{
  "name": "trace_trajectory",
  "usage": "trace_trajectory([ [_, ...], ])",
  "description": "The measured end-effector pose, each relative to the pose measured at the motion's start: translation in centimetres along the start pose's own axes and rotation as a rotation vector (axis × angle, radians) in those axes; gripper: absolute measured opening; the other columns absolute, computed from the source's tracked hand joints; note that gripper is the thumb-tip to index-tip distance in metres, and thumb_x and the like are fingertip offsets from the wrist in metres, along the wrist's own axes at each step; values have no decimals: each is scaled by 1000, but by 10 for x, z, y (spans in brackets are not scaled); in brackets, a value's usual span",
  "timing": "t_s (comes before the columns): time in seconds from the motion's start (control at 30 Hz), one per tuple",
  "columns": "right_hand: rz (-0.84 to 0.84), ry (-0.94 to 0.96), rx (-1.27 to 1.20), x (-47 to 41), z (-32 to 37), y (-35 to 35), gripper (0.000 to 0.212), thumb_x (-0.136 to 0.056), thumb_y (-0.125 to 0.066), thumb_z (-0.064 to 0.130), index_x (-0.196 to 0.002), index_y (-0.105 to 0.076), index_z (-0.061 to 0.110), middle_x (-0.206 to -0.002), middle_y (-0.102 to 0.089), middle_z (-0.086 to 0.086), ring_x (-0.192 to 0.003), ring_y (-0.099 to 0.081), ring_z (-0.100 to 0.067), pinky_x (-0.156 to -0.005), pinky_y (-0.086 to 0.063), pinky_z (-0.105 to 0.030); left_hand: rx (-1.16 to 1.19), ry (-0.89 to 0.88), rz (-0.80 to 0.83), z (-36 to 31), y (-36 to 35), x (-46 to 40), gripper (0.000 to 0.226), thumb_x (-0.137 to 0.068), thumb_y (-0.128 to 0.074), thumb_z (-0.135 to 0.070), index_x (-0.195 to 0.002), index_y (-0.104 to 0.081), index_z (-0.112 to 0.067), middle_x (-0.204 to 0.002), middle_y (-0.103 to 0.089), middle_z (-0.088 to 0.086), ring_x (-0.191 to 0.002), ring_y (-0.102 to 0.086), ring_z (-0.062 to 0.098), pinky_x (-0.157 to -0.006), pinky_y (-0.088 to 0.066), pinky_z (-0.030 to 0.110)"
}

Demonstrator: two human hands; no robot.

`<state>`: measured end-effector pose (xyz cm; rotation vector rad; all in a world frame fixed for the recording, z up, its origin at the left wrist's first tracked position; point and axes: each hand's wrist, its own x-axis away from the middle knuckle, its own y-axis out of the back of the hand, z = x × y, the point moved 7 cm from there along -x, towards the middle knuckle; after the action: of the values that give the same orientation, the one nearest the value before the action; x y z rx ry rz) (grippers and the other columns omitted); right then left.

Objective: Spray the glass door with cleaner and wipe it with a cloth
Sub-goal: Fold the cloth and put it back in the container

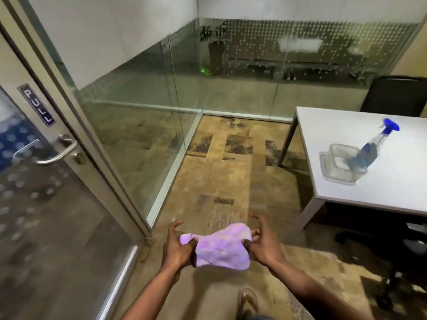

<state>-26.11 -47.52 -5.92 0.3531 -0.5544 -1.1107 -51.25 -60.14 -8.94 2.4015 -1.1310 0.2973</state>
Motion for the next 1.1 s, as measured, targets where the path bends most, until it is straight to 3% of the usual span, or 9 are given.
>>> trace_trajectory([
  [0.13,-78,112,161,7,2,30,44,-73,-68,28,-116,-74,21,-105,-78,0,-92,-71,-16,-80,-49,-23,-203,-208,149,-33,-28,2,35,-63,-79,-27,-97,-77,-36,-100,-78,-9,-96,-74,18,-88,-62,37],
  [0.27,-172,185,289,7,-4,61,33,-76,-73,32,-108,-79,25,-102,-81,6,-94,-75,-15,-79,-53,-24,-400,-346,145,-64,-51,4,37,-72,-82,-4,-107,-79,-16,-95,-78,-5,-77,-66,8,-69,-45,-2],
  [0.33,-213,199,322,6,-3,77,24,-78,-79,25,-102,-81,28,-98,-81,9,-90,-73,-13,-74,-49,-22,-461,-431,124,-79,-60,5,35,-74,-81,-3,-106,-80,-16,-101,-80,-3,-84,-67,3,-69,-38,-7],
  [0.4,-266,200,335,2,-7,95,18,-79,-82,23,-96,-82,27,-92,-81,7,-86,-73,-15,-71,-43,-21,-512,-514,123,-94,-73,9,31,-75,-78,-6,-102,-81,-20,-98,-81,-5,-86,-66,0,-71,-37,-5],
  [0.57,-352,224,302,-11,-23,145,13,-77,-87,17,-90,-82,19,-79,-67,8,-80,-68,-23,-73,-40,-25,-627,-636,144,-127,-113,10,14,-74,-73,-27,-84,-81,-32,-86,-59,-9,-90,-54,13,-76,-42,27],
  [0.67,-341,215,236,-27,-38,178,14,-81,-84,18,-94,-80,15,-89,-57,6,-85,-60,-18,-77,-41,-26,-532,-548,282,-146,-141,10,8,-75,-83,-19,-82,-81,-22,-98,-67,-6,-97,-56,6,-74,-46,15],
  [0.8,-249,124,39,-49,-71,218,18,-88,-79,25,-105,-79,21,-98,-75,3,-94,-70,-15,-82,-51,-22,-370,-390,588,-161,-185,13,12,-79,-85,-21,-84,-79,-12,-79,-76,5,-73,-64,10,-71,-49,28],
  [0.9,-245,77,-124,-59,-92,245,20,-85,-82,22,-101,-75,30,-93,-76,3,-93,-73,-16,-90,-59,-34,-329,-379,655,-175,-211,20,18,-82,-84,-22,-84,-75,-6,-76,-69,1,-73,-60,11,-70,-44,25],
  [1.1,-314,-2,-277,-68,-137,288,18,-81,-85,20,-93,-74,28,-95,-78,2,-94,-74,-19,-90,-61,-40,-210,-350,700,-194,-263,35,11,-85,-81,-17,-82,-76,-8,-71,-66,4,-67,-54,15,-59,-44,21],
])
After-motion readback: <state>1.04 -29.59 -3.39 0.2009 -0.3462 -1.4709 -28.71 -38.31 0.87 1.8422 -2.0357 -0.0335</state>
